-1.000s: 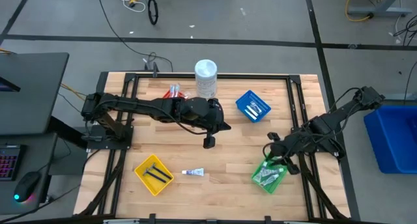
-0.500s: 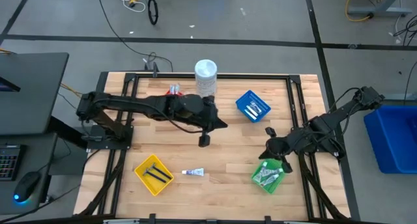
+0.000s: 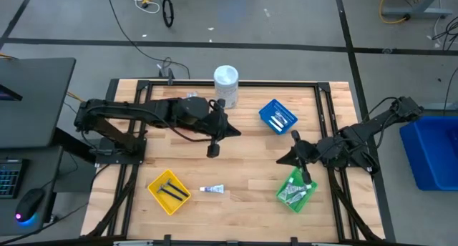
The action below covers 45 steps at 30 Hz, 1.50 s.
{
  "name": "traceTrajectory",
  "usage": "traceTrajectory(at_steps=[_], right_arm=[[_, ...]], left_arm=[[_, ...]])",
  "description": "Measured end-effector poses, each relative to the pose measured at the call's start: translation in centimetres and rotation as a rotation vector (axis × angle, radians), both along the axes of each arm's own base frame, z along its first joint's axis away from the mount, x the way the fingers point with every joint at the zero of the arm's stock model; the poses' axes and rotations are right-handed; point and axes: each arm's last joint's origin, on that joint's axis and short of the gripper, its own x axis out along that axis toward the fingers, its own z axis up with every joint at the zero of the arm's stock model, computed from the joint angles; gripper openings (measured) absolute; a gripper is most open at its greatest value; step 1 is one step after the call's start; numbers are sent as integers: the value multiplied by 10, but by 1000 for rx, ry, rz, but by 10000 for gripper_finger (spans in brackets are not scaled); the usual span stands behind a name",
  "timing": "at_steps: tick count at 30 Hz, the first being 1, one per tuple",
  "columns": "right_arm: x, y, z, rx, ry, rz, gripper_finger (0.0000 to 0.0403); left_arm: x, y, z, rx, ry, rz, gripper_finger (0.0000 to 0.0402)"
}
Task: Pick & Place Travel size toiletries
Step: Put the white toothpaste into the green basket
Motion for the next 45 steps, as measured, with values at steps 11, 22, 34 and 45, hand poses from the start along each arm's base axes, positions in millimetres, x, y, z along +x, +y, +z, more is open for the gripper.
traceTrajectory(at_steps=[11, 22, 34, 45], right_arm=[[3, -6, 1, -18, -22, -86, 2], [3, -7, 1, -7, -23, -92, 2], [3, -7, 1, -10, -23, -89, 2], [3, -7, 1, -13, -23, -87, 2]], left_arm=[[-2, -16, -10, 3, 53, -49, 4], [-9, -46, -19, 23, 142, -142, 3], [-15, -51, -27, 42, 241, -208, 2], [-24, -68, -53, 46, 379, -240, 1]])
